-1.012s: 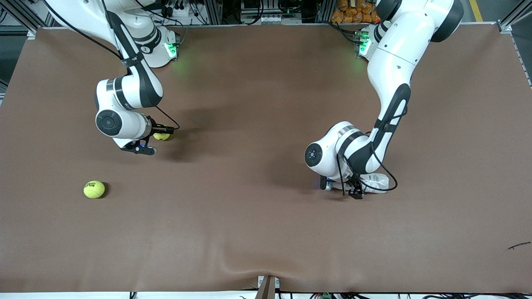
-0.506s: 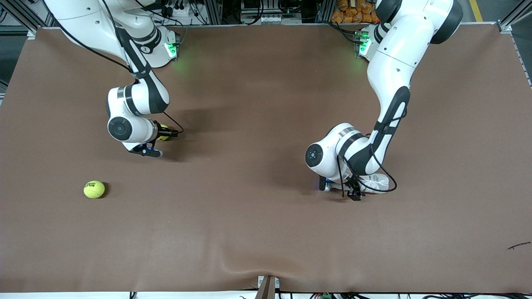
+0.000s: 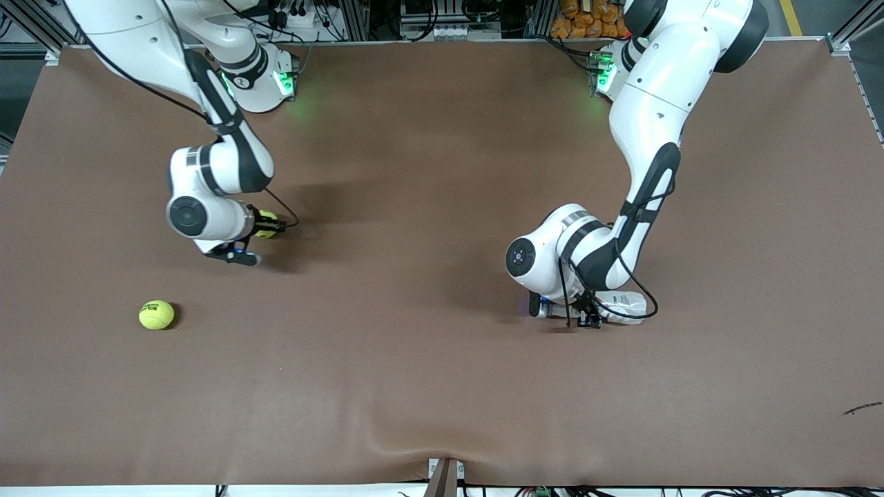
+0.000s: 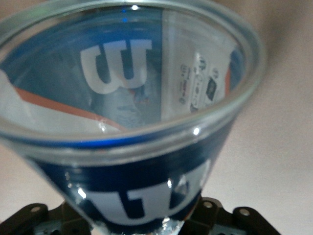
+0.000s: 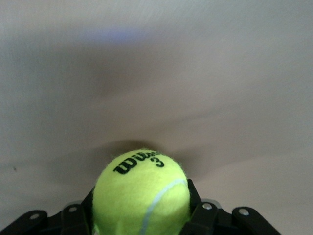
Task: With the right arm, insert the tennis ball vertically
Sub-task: 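Grasp the tennis ball with the right gripper and lift it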
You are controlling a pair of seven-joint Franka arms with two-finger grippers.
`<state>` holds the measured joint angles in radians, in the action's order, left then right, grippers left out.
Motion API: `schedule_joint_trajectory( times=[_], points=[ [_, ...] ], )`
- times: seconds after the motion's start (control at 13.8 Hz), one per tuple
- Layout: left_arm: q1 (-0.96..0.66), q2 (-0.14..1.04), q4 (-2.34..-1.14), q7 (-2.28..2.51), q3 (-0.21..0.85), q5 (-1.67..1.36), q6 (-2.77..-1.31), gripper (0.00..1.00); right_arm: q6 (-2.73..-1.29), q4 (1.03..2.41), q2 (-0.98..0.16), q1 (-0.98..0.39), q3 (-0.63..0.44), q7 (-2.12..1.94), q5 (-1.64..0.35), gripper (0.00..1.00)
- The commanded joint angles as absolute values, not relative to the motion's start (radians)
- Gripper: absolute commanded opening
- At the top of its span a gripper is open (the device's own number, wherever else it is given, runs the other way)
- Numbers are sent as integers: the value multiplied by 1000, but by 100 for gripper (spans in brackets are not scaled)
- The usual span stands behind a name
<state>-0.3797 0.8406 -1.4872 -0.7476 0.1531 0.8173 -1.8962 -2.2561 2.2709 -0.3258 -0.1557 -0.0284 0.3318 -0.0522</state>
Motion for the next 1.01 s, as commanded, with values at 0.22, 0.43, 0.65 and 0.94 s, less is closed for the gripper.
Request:
schedule_joint_trajectory(
  times=[0.22,0.43,0.65,0.94],
  points=[
    [-385,842,-1480,-723,155,841,-1907,57,-1961,2009,-267,-31,-17,319,-44,9],
    [-388,827,-1467,-718,175,824,-1907,58,-1833,1846,-276,18,-18,260,-44,9],
    [-393,824,-1419,-680,251,790,-1907,59,-1809,1740,-282,67,-18,90,3,12],
    [-393,827,-1358,-572,362,788,-1925,59,-1809,1646,-285,55,-17,-93,245,12]
  ],
)
